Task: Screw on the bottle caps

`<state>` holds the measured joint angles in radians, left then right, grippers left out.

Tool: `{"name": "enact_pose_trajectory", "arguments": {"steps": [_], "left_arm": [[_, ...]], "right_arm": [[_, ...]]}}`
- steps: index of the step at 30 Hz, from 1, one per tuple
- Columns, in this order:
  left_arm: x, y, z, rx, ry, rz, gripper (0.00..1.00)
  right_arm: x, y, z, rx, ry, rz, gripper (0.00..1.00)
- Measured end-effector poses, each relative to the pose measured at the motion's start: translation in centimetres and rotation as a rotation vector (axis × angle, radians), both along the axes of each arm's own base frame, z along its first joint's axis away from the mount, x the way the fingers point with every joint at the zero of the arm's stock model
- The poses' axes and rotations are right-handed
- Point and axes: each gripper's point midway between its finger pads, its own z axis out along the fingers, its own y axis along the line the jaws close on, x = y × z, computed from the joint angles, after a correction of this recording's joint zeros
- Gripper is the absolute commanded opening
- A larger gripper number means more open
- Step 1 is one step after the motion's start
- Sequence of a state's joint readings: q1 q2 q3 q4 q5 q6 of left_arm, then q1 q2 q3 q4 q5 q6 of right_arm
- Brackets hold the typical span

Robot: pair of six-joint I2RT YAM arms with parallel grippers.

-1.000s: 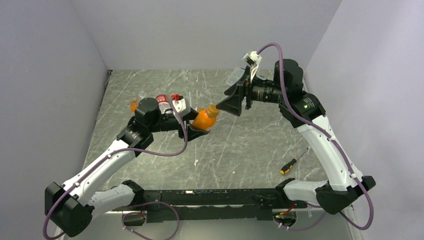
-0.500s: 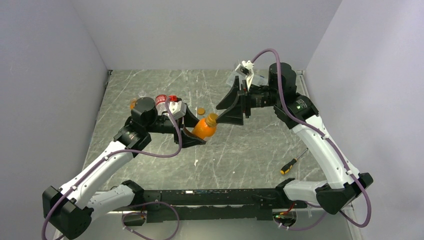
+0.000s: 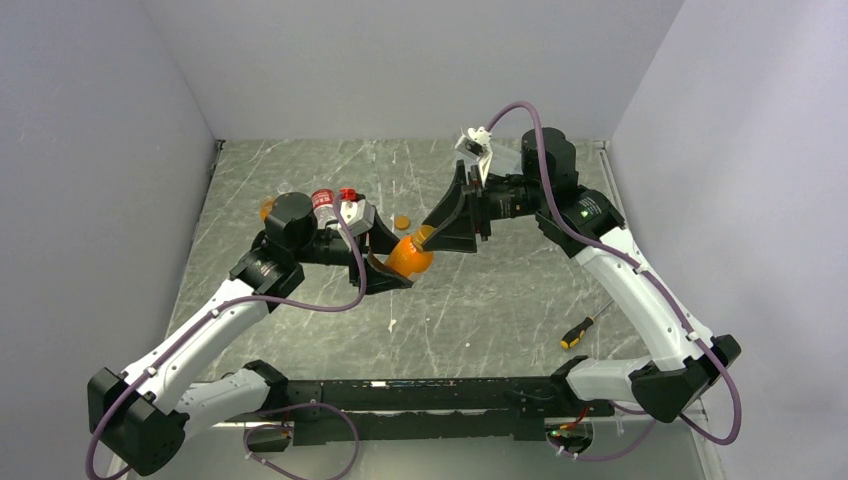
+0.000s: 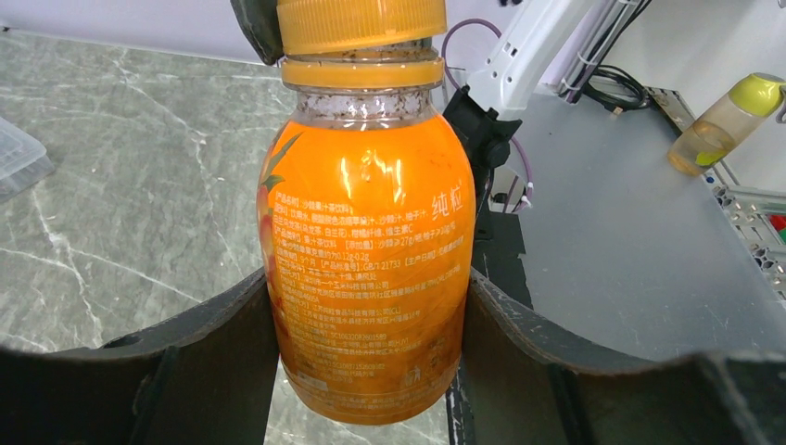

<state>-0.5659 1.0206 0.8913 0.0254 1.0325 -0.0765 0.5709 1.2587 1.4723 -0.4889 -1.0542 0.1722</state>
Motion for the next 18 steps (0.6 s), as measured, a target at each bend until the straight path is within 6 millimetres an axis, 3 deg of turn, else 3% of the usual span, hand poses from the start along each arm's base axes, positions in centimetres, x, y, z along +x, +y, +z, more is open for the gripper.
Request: {"name": "enact_pose_trajectory", "arguments": {"steps": [6, 11, 18], "left_arm": [[0.0, -0.01, 0.3, -0.004, -0.005, -0.001, 0.0], [-0.05, -0.01, 0.31, -0.003, 0.01, 0.0, 0.0], [0.06, -0.03, 0.56, -0.012, 0.031, 0.004, 0.0]], "right_arm": [[0.15, 0.01, -0.02, -0.001, -0.003, -0.008, 0.43], [0.3, 0.1, -0.09, -0.005, -0.014, -0.021, 0.26], [0.37, 0.23, 0.03, -0.005, -0.038, -0.059, 0.15]]}}
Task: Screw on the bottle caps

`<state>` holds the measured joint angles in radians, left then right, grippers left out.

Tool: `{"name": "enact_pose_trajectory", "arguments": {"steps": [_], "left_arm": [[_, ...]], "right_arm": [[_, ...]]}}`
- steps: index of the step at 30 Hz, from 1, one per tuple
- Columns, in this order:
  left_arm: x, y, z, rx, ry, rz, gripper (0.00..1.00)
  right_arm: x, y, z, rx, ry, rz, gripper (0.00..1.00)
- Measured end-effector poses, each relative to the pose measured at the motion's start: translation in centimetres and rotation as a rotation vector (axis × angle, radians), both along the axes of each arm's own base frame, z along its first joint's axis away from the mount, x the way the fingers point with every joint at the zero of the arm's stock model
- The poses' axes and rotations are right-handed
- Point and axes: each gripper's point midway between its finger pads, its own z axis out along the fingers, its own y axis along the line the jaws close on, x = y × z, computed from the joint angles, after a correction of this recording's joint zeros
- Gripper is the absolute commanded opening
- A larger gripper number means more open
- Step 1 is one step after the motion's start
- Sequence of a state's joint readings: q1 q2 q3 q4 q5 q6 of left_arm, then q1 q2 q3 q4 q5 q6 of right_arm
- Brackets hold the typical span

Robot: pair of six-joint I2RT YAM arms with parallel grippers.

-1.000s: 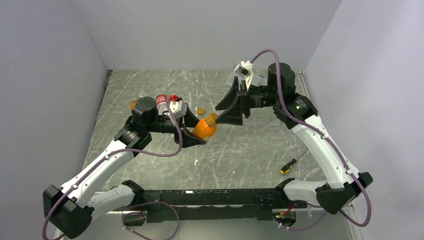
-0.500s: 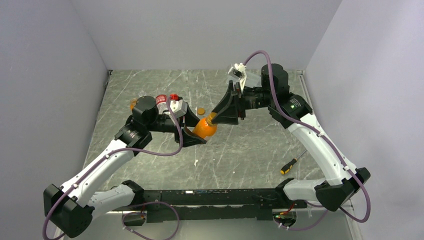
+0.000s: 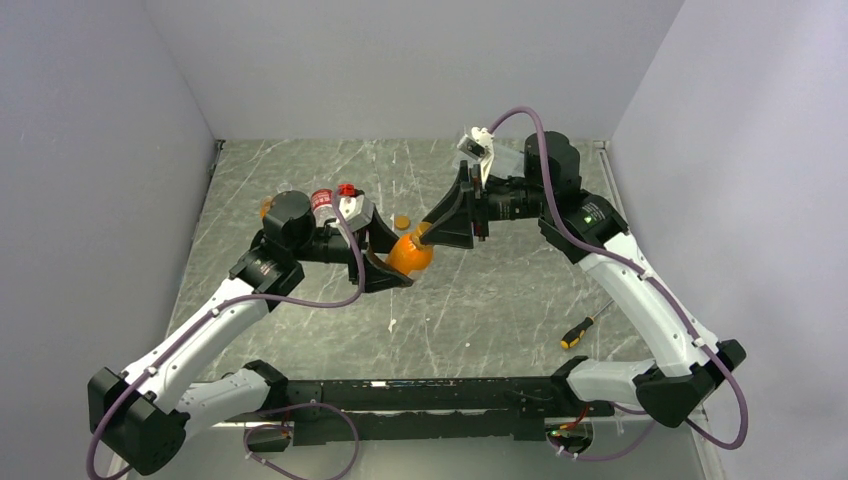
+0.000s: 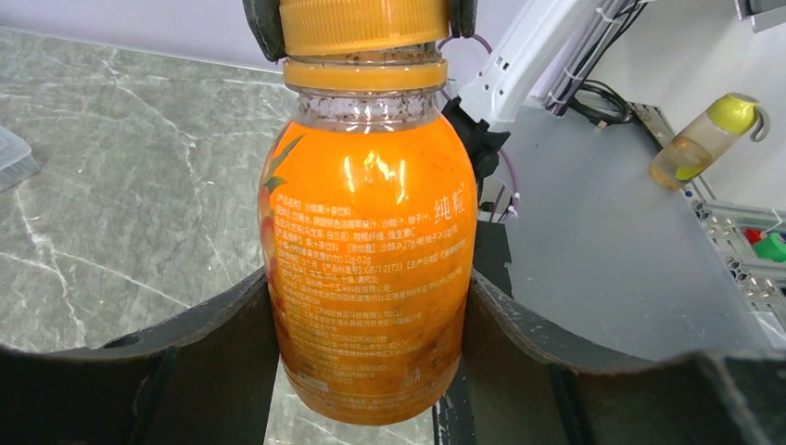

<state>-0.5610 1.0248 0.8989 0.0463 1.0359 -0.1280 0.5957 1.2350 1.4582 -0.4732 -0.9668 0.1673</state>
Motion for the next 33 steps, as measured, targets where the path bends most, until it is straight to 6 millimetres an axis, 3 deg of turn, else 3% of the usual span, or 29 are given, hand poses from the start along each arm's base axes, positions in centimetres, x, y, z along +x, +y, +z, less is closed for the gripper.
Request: {"name": "enact_pose_trajectory", "arguments": {"steps": [16, 28, 30, 33], "left_arm": [[0.6, 0.2, 1.4, -0.051, 0.073, -0.015, 0.0], [4.4, 1.0, -0.3, 0.045, 0.007, 0.24, 0.0], [4.9, 1.2, -0.2, 0.053, -0.017, 0.277, 0.0], [5.4, 1.7, -0.2, 0.064, -0.058, 0.319, 0.0]], "right_arm": [[1.1, 0.7, 1.1, 0.027, -0.101, -0.126, 0.0], [5.0, 1.7, -0.4, -0.031, -0.014, -0.317, 0.0], [5.5, 2.0, -0.3, -0.033, -0.001, -0.352, 0.1], [6.1, 2.4, -0.2, -0.034, 0.024, -0.397, 0.46]]}}
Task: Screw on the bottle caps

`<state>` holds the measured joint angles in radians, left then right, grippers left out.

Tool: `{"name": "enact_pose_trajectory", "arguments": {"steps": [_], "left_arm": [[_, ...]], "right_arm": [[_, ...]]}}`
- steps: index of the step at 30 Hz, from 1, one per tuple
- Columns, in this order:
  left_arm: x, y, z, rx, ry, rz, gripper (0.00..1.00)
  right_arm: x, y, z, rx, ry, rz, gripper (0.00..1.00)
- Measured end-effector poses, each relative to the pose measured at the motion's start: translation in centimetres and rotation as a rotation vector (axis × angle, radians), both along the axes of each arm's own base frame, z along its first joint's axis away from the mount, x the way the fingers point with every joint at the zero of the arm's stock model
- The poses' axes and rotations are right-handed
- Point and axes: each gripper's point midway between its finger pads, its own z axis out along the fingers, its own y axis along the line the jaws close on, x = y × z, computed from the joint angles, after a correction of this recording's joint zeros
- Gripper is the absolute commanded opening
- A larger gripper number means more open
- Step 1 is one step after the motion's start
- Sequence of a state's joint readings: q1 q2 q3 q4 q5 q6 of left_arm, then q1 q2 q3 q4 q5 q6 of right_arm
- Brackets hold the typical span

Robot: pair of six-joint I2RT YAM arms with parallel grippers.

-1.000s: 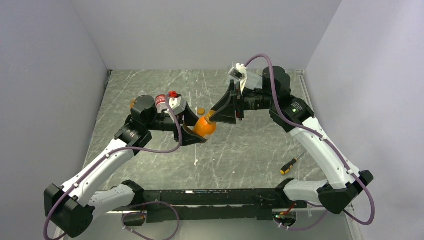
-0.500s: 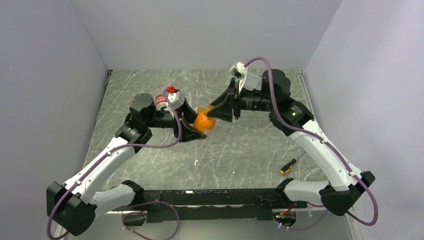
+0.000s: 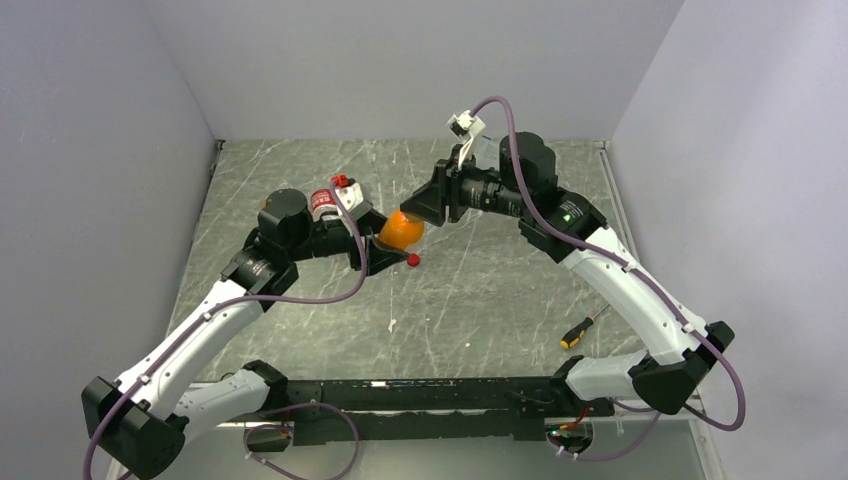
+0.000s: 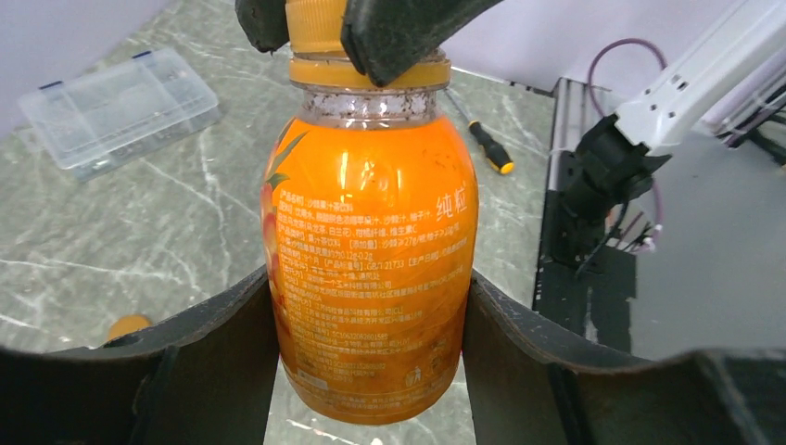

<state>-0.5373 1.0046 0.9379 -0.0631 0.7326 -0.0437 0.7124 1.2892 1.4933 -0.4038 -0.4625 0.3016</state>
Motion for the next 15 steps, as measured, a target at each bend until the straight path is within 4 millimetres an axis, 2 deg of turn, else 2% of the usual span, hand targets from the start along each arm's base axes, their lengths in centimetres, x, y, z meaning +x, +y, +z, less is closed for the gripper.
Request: {"name": "enact_pose_trajectory", "arguments": {"steps": [1, 2, 5, 8, 11, 15], "left_arm": [[0.1, 0.1, -0.1, 0.006, -0.009, 0.007, 0.0], [0.2, 0.2, -0.1, 0.013, -0.022, 0.015, 0.0], [1.7, 1.0, -0.1, 0.031, -0.064, 0.091, 0.0], [3.0, 2.0, -0.4, 0.068, -0.102, 0.159, 0.0], [3.2, 2.4, -1.0, 0.116, -0.137, 0.178, 0.0], [3.2, 2.8, -1.7, 0.185, -0.196, 0.199, 0.0]], "right_arm": [[0.1, 0.1, 0.0, 0.001, 0.012, -0.014, 0.59], [0.3, 0.1, -0.1, -0.001, 0.027, -0.031, 0.68], [0.2, 0.0, -0.4, -0.011, 0.112, -0.073, 0.81], [0.3, -0.2, 0.0, -0.023, 0.171, -0.121, 0.85], [1.0, -0.5, 0.9, -0.027, 0.203, -0.178, 0.85], [1.4, -0.8, 0.6, -0.057, 0.255, -0.224, 0.77]]}}
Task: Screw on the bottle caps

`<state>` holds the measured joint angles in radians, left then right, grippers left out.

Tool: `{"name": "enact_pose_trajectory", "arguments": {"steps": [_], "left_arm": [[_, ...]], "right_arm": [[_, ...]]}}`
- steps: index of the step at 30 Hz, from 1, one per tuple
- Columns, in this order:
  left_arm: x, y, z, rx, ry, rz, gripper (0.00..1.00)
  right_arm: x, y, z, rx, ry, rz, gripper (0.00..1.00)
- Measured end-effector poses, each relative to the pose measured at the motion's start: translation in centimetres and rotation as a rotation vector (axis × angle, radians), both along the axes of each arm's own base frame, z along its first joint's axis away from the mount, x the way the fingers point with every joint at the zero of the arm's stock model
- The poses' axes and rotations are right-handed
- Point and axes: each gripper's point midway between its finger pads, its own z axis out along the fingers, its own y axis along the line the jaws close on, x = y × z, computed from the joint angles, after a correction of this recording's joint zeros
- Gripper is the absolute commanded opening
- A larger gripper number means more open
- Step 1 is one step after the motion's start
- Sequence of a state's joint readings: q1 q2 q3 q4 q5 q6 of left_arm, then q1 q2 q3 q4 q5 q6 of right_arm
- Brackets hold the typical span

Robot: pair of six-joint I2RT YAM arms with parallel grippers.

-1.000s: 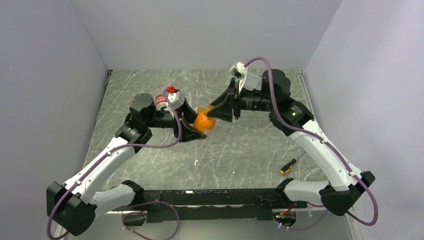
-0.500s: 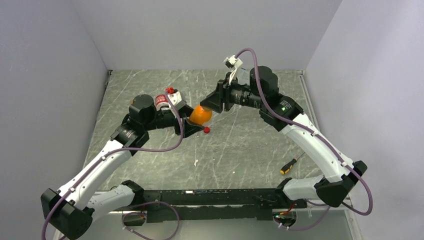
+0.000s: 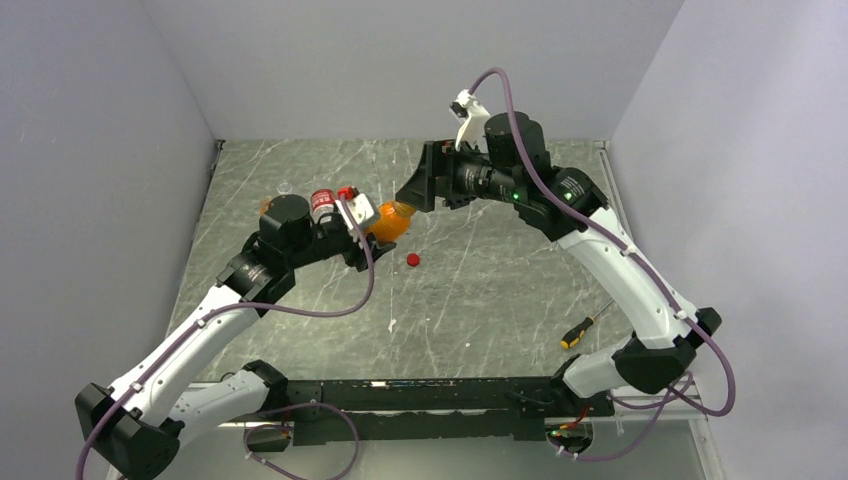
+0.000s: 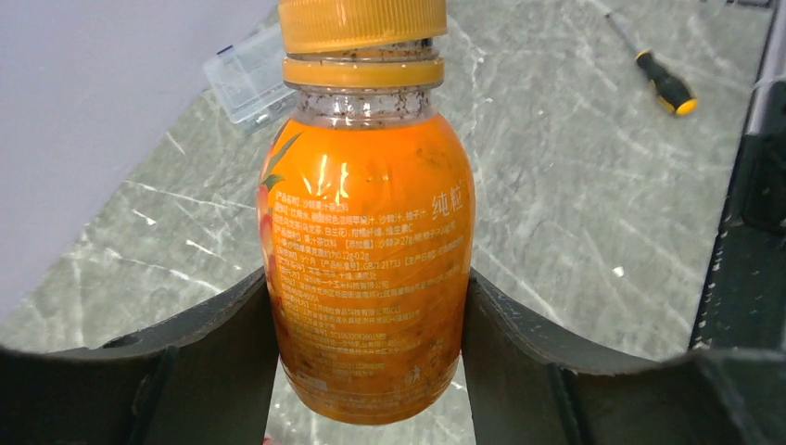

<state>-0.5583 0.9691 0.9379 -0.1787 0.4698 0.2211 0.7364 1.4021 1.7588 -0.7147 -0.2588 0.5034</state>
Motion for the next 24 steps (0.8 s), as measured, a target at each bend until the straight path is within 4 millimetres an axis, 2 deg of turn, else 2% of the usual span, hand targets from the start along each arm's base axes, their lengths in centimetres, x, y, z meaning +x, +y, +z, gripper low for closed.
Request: {"name": "enact_pose_trajectory", "arguments": {"steps": [8, 12, 24], "left_arm": [[-0.3, -0.5, -0.3, 0.117, -0.13, 0.022, 0.0], [0.1, -0.1, -0.2, 0.148, -0.17, 0.053, 0.0], [0.6, 0.3, -0.2, 0.17, -0.191, 0.083, 0.0]], "right_arm": [[1.1, 0.9, -3.2, -0.091, 0.124, -0.02, 0.67], [0.9, 0.7, -4.4, -0.124, 0.161, -0.022, 0.61], [0.7, 0.6, -4.5, -0.126, 0.174, -0.023, 0.57]]}}
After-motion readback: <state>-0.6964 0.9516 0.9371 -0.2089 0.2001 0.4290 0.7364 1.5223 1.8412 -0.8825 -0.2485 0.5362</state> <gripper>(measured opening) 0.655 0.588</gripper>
